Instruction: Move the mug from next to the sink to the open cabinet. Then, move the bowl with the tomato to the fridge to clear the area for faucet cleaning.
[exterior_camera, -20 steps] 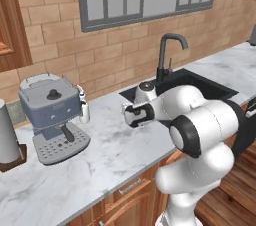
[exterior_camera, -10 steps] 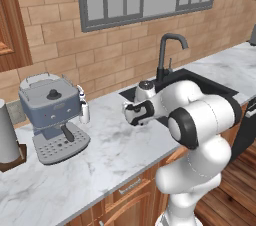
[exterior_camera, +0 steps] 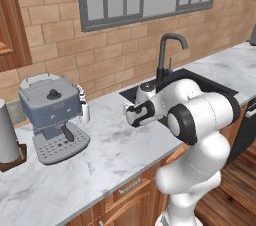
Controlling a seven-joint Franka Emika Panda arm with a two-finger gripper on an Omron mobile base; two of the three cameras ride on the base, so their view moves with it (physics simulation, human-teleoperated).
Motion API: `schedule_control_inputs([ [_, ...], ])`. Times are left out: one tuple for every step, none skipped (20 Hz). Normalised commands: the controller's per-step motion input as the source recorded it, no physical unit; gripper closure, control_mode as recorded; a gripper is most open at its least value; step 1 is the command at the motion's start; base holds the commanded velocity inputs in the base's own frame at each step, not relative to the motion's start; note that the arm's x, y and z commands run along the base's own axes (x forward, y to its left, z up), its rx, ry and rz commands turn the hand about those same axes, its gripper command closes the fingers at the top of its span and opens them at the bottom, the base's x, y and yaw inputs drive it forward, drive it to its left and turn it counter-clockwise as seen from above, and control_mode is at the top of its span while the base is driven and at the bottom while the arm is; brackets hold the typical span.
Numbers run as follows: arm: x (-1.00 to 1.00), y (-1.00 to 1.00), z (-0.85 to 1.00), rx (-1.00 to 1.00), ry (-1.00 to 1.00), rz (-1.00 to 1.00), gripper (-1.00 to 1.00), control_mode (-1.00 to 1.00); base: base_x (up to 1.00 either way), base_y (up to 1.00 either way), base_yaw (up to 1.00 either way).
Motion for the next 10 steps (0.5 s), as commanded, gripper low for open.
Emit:
schedule_control_inputs([
  [0.14, 0.0, -0.02, 0.0, 0.0, 0.0, -1.0, -1.0, 0.0, 0.0, 0.0],
  [0.11, 0.0, -0.01, 0.0, 0.0, 0.0, -1.0, -1.0, 0.0, 0.0, 0.0],
  [0.11, 0.0, 0.0, 0.0, 0.0, 0.0, -1.0, -1.0, 0.0, 0.0, 0.0],
  [0.11, 0.0, -0.01, 0.0, 0.0, 0.0, -1.0, -1.0, 0.0, 0.0, 0.0],
  [0.04, 0.0, -0.05, 0.0, 0.0, 0.0, -1.0, -1.0, 0.0, 0.0, 0.0],
  [0.0, -0.01, -0.05, 0.0, 0.0, 0.0, -1.0, -1.0, 0.0, 0.0, 0.0],
  [0.0, 0.0, -0.04, 0.0, 0.0, 0.0, -1.0, -1.0, 0.0, 0.0, 0.0],
  [0.0, 0.0, -0.02, 0.0, 0.0, 0.0, -1.0, -1.0, 0.0, 0.0, 0.0],
  [0.0, 0.0, -0.04, 0.0, 0.0, 0.0, -1.0, -1.0, 0.0, 0.0, 0.0],
  [0.0, 0.0, -0.04, 0.0, 0.0, 0.0, -1.0, -1.0, 0.0, 0.0, 0.0],
])
